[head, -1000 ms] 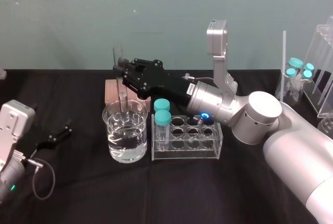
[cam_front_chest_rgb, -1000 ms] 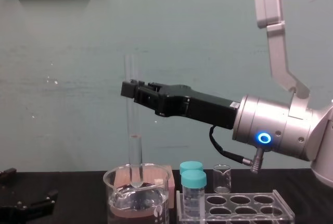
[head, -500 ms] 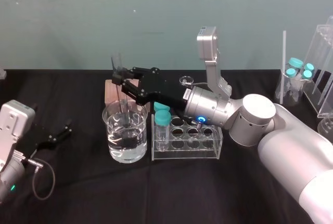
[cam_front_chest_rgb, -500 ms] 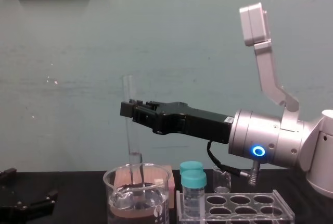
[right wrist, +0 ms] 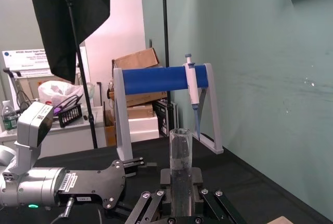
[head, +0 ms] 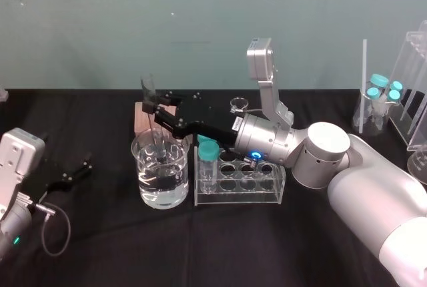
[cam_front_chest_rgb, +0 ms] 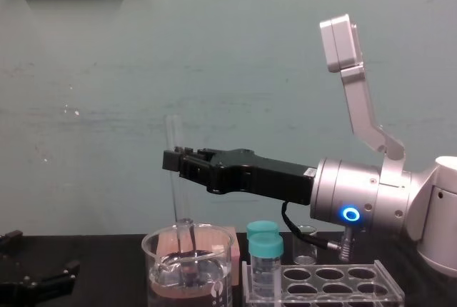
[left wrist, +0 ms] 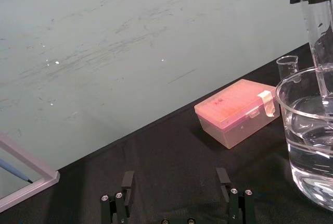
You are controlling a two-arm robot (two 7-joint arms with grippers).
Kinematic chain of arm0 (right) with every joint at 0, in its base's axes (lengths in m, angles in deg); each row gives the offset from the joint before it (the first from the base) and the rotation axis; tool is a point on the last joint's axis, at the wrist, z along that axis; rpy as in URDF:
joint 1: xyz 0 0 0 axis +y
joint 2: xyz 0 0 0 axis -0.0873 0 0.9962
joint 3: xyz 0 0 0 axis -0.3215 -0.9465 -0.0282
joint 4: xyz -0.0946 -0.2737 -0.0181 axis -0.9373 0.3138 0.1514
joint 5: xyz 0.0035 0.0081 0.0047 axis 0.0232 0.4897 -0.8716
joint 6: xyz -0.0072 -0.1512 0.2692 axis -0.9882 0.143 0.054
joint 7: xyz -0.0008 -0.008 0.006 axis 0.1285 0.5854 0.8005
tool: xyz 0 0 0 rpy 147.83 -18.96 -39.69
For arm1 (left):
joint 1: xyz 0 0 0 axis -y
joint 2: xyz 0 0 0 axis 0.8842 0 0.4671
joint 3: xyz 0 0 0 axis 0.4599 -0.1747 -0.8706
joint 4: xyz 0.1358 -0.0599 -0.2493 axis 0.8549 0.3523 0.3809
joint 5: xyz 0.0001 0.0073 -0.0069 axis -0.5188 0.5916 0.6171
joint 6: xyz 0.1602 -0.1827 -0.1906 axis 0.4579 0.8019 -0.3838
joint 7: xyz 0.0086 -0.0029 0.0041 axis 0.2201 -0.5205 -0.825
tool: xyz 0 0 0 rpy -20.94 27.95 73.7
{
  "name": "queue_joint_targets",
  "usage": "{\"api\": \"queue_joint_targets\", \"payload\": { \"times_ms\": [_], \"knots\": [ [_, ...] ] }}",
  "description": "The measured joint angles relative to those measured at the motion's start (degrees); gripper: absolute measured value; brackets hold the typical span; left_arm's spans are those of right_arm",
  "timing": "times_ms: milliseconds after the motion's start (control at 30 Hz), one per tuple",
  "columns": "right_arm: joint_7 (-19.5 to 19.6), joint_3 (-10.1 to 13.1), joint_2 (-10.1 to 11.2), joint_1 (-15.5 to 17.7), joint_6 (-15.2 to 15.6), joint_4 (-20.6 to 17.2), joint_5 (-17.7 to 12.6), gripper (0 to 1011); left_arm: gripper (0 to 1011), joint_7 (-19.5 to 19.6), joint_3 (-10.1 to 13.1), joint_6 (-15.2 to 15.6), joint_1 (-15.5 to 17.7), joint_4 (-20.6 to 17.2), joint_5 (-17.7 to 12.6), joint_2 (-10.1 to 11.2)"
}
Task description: Hold the test tube with one hand and immerse one end into the beaker, then return it to the test tube rack.
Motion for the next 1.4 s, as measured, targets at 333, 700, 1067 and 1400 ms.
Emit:
{"api": "queue_joint_targets", "payload": {
  "times_ms": [333,700,1067,1400],
  "knots": [
    [0.1,0.4,0.1,0.3,0.3,-0.2,0.5,224,1000,0.0,0.0,0.0,0.0,0.0,0.0,0.0],
    [0.2,0.9,0.1,0.4,0.4,-0.3,0.6,224,1000,0.0,0.0,0.0,0.0,0.0,0.0,0.0],
    [-0.3,1.1,-0.1,0.1,0.2,0.3,0.6,224,1000,0.0,0.0,0.0,0.0,0.0,0.0,0.0],
    [-0.7,1.2,-0.2,-0.1,0.1,0.7,0.6,224,1000,0.0,0.0,0.0,0.0,0.0,0.0,0.0]
  ]
}}
